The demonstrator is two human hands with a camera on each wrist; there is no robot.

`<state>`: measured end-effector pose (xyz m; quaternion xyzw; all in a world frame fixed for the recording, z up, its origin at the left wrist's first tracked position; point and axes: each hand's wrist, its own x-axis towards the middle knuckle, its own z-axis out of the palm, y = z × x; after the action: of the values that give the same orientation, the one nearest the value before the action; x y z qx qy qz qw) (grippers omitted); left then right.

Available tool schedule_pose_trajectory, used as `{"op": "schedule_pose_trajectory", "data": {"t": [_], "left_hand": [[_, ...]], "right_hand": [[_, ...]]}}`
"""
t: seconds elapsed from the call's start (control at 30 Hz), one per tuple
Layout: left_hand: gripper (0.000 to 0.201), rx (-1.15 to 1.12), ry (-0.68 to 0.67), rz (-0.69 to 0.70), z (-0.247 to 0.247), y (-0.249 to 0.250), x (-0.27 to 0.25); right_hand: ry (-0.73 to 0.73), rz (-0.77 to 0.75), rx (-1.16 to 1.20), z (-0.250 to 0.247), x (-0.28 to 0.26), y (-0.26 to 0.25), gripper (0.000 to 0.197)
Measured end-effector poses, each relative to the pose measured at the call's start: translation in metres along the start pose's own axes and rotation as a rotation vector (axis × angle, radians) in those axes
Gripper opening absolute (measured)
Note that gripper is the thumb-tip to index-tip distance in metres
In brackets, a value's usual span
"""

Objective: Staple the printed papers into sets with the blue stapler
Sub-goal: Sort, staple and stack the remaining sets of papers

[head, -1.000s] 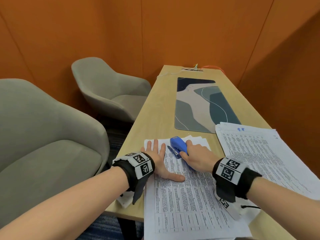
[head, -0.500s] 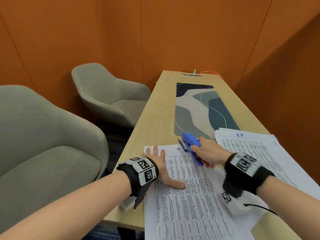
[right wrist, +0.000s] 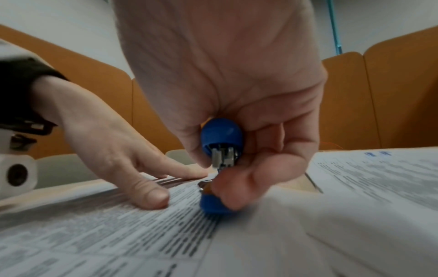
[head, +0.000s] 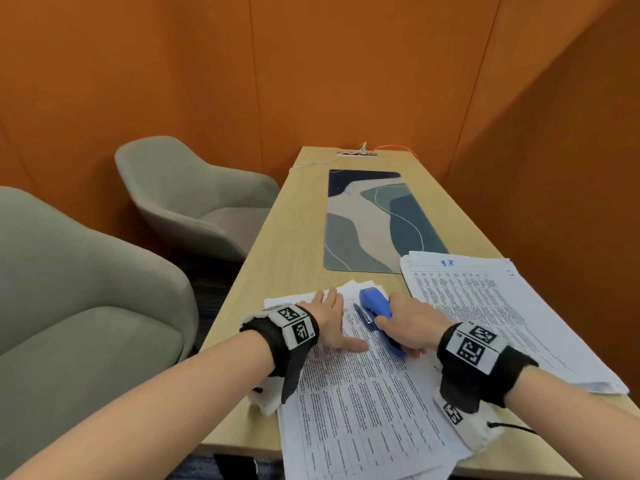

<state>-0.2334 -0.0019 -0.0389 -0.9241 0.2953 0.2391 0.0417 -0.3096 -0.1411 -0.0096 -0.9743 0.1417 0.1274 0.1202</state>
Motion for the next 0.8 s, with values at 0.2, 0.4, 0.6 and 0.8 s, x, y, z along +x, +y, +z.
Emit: {"op": "schedule_pose_trajectory", "data": {"t": [0.2, 0.4, 0.6, 0.8], "left_hand": [[0.122, 0.026, -0.013, -0.015, 0.004, -0.002, 0.002], [0.122, 0.039, -0.038, -0.024, 0.003, 0.000, 0.003], [0.121, 0.059, -0.042, -0.030, 0.003, -0.001, 0.005], [0.122, 0.095, -0.053, -0.072, -0.002, 0.002, 0.004]], "right_hand": [[0.035, 0.019, -0.057, -0.002, 0.004, -0.012, 0.036], [0.104, 0.064, -0.097, 0.002, 0.004, -0.022, 0.034], [0.156, 0.078, -0.080, 0.007, 0.009, -0.028, 0.029], [0.053, 0.050, 0.028, 0.006, 0.013, -0.017, 0.039]]}}
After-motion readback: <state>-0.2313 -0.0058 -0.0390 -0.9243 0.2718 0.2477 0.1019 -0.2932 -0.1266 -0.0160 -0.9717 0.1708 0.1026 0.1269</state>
